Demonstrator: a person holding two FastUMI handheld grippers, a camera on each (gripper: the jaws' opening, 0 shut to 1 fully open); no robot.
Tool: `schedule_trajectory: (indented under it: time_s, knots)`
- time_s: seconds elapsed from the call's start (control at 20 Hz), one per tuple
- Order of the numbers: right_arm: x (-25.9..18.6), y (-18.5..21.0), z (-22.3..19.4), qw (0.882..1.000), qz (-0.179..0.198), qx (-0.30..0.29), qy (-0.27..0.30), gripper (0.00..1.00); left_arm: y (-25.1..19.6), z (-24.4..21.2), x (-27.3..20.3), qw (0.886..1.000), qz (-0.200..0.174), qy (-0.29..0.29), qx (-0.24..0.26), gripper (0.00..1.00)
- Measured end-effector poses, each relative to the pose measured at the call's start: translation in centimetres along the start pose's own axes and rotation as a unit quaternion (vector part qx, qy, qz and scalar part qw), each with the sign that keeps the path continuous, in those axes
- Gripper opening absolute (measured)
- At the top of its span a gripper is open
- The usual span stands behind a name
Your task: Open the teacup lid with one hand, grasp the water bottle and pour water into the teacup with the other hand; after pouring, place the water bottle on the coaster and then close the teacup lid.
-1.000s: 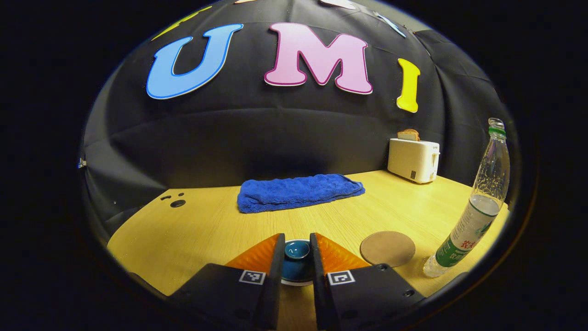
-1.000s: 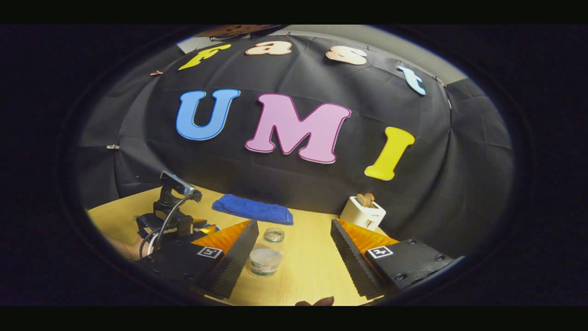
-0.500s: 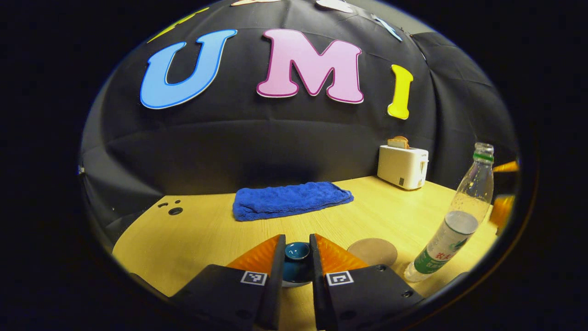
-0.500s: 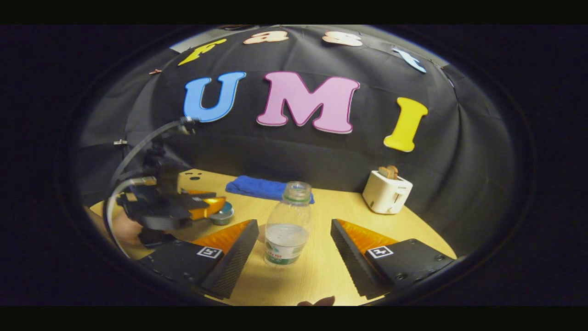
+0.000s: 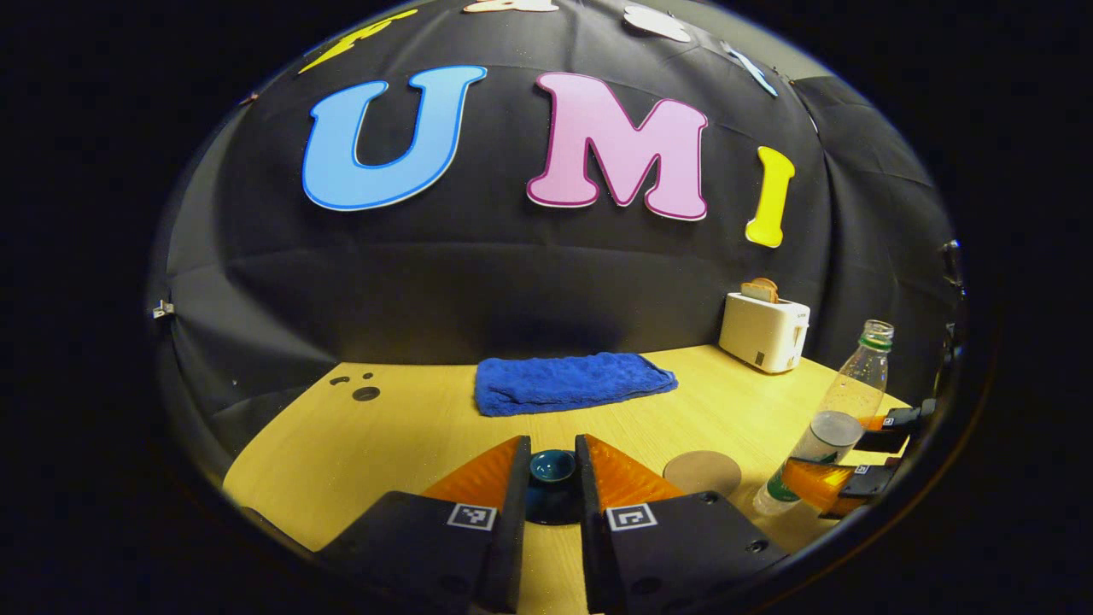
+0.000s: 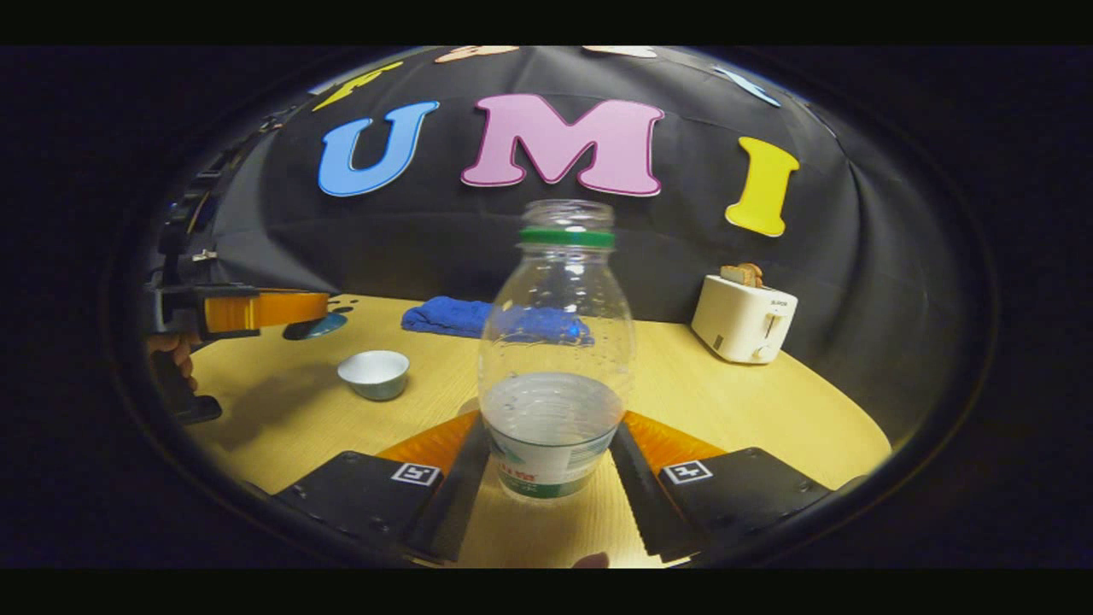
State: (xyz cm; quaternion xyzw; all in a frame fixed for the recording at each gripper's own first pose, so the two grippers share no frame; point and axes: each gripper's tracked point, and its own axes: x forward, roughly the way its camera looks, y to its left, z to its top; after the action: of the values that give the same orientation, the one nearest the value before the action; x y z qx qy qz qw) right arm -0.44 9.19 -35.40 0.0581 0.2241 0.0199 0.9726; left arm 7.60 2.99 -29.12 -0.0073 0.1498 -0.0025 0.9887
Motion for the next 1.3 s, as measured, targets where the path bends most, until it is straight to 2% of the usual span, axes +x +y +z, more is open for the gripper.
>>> schedule_trajectory:
  time_s: [0.2,0.4,0.55,0.75,0.85,0.9,0.95,1.05,1.1,1.15,1.25,1.3]
  knots:
    - [0.1,-1.0,3.2,0.992,-0.040,-0.116,0.007,0.76,1.6,1.3,-1.1,1.000,0.018,0.000,0.004,0.33]
    - [1.7,-1.0,5.1,0.968,-0.065,-0.241,0.001,0.75,3.2,2.6,-2.1,0.999,0.035,-0.005,0.002,0.32]
    - [3.1,0.2,6.5,0.942,-0.077,-0.327,-0.013,0.75,4.4,3.3,-2.6,0.999,0.045,-0.009,0.004,0.32]
    - [4.4,0.6,6.8,0.895,-0.098,-0.435,-0.003,0.75,5.5,3.6,-2.9,0.998,0.057,-0.016,0.007,0.33]
    - [4.3,0.9,6.6,0.881,-0.097,-0.463,0.006,0.75,5.8,3.5,-3.0,0.998,0.059,-0.014,0.004,0.33]
    - [3.9,1.1,6.6,0.874,-0.097,-0.476,0.009,0.75,5.9,3.4,-3.0,0.998,0.060,-0.014,0.002,0.29]
    - [3.6,1.6,6.8,0.866,-0.096,-0.491,0.013,0.75,5.9,3.3,-3.1,0.998,0.060,-0.015,0.000,0.32]
    - [3.8,1.8,6.7,0.848,-0.096,-0.521,0.011,0.75,6.0,3.2,-3.1,0.998,0.059,-0.014,-0.002,0.32]
    - [4.0,1.9,6.7,0.838,-0.095,-0.537,0.011,0.75,6.0,3.1,-3.1,0.998,0.059,-0.014,-0.004,0.36]
    - [4.2,2.1,6.6,0.829,-0.094,-0.551,0.011,0.75,6.1,3.1,-3.1,0.998,0.059,-0.014,-0.004,0.33]
    - [4.7,2.3,6.3,0.818,-0.088,-0.569,0.013,0.75,6.0,3.2,-3.2,0.998,0.059,-0.014,-0.004,0.33]
    - [4.9,2.5,6.1,0.814,-0.085,-0.574,0.015,0.72,6.0,3.2,-3.2,0.998,0.058,-0.014,-0.005,0.33]
